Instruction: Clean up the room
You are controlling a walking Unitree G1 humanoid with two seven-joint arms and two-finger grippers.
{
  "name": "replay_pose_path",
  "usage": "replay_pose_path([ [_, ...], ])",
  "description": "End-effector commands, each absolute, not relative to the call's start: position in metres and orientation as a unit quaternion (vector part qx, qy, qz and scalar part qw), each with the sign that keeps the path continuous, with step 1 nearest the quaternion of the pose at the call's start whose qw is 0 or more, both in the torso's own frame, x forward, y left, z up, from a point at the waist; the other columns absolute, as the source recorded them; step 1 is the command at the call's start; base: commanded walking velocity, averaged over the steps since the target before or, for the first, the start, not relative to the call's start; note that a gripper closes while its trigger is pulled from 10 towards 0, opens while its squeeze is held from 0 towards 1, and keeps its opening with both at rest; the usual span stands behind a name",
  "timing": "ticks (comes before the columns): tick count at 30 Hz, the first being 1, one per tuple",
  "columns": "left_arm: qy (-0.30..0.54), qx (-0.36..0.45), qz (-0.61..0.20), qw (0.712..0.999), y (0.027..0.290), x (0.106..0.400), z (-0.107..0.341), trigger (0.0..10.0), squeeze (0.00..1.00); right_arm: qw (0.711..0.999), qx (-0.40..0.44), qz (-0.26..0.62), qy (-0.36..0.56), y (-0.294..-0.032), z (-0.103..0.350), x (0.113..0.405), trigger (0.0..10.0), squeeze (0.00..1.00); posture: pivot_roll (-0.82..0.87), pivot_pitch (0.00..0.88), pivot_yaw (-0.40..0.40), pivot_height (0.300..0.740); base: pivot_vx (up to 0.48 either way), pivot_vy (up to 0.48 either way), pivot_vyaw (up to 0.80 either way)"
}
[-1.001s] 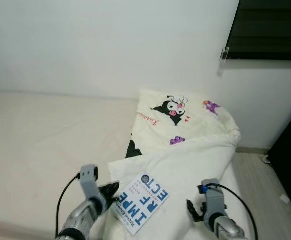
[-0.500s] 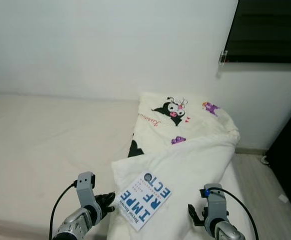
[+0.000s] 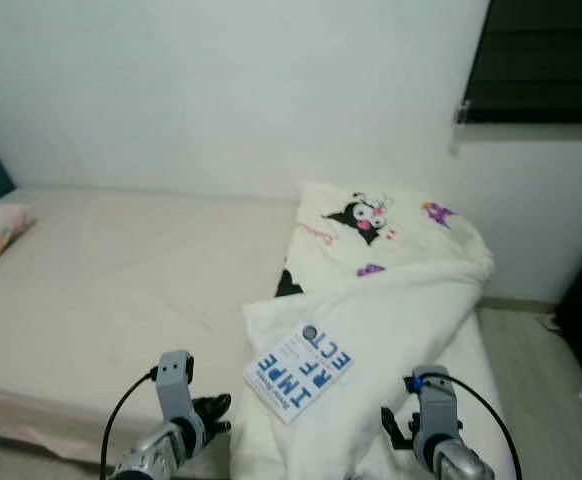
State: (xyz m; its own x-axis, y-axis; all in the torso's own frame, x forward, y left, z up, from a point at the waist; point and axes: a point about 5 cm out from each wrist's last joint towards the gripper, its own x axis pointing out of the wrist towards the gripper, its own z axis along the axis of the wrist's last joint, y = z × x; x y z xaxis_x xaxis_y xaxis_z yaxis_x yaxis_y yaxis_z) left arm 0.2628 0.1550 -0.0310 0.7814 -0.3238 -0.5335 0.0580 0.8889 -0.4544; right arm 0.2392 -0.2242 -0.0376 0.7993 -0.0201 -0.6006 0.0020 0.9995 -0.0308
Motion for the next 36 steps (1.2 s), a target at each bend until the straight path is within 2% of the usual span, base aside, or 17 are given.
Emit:
replay_pose_path([
  [1, 0.312, -0.208, -0.098, 0.922, 0.158, 0.264, -0.03, 10.0, 0.0, 0.949, -0.009, -0.007, 0.316, -0.221, -0.037, 0.242, 10.0, 0.0, -0.03, 0.008, 0.022, 0.74, 0.0, 0.0, 0.0],
  [9, 0.31, -0.197, -0.112, 0.923, 0.151, 0.265, -0.029, 10.0, 0.0, 0.944, -0.01, -0.028, 0.33, -0.225, -0.038, 0.241, 10.0, 0.0, -0.03, 0.009, 0.023, 0.74, 0.0, 0.0, 0.0],
  [17, 0.272, -0.201, -0.156, 0.928, 0.126, 0.281, -0.013, 10.0, 0.0, 0.945, -0.008, -0.061, 0.322, -0.235, -0.034, 0.243, 10.0, 0.0, -0.03, 0.013, 0.022, 0.696, 0.0, 0.0, 0.0],
  [24, 0.244, -0.214, -0.17, 0.93, 0.116, 0.296, 0.002, 10.0, 0.0, 0.952, -0.003, -0.069, 0.298, -0.237, -0.026, 0.252, 10.0, 0.0, -0.04, 0.014, 0.025, 0.666, 0.0, 0.0, 0.0],
  [36, 0.227, -0.292, -0.102, 0.924, 0.116, 0.314, 0.016, 10.0, 0.0, 0.976, 0.007, -0.047, 0.215, -0.233, 0.007, 0.285, 10.0, 0.0, -0.04, 0.014, 0.027, 0.616, 0.0, 0.0, 0.0],
])
